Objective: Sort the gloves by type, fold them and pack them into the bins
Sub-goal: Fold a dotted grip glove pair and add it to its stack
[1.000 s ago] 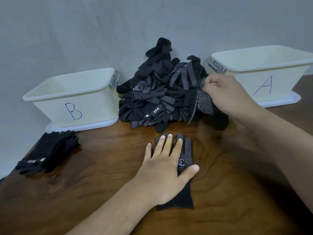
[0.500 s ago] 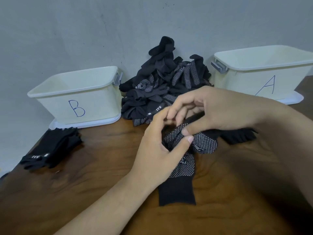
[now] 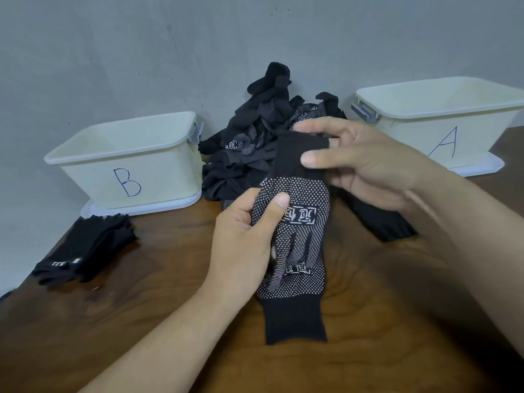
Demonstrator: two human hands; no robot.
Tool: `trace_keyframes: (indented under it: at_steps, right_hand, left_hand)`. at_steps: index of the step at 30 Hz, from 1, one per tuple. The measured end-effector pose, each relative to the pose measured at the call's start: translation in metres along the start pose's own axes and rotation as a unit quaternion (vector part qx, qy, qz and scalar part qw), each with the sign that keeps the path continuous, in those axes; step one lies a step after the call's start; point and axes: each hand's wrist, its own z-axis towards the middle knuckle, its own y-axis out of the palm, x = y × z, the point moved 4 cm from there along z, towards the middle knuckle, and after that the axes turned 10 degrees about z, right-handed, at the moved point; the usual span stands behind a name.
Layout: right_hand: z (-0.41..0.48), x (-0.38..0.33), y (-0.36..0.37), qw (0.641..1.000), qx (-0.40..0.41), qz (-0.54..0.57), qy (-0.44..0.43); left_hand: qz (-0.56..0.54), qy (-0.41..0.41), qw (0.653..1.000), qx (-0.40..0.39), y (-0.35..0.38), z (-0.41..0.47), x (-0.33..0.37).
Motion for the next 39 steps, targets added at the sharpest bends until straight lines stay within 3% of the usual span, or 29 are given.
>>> trace_keyframes:
  at_steps: [4,9,17,22,29,34,39]
  right_hand:
    - [-0.002,0.005,0.012,0.997,0.026,-0.012,-0.071]
    - [-0.012,0.015,0.033,0.972,0.040,-0.141,-0.184]
    - [-0.020,0.046,0.044,0.977,0.087,-0.089,-0.174]
    - [-0.021,0.036,0.041,0.953,0.121,-0.181,-0.210]
    - [-0.013,0.031,0.029,0.945,0.117,-0.212,-0.218]
    - [0.003,0.034,0.010,0.944,0.158,-0.178,-0.229]
    - [0.019,0.034,0.005,0.942,0.173,-0.131,-0.257]
  left_hand:
    - [0.022,0.047,0.999,-0.006,-0.002,-0.002,0.007]
    - [0.038,0.086,0.993,0.076,-0.006,-0.001,0.018]
    - [0.075,0.087,0.983,0.145,-0.014,-0.006,0.020]
    - [0.091,0.087,0.982,0.140,-0.023,0.001,0.022]
    - [0.111,0.093,0.981,0.130,-0.035,0.013,0.013]
    - [0.095,0.010,0.979,0.182,-0.054,0.031,-0.024]
    - [0.195,-0.101,0.967,0.129,-0.062,0.050,-0.070]
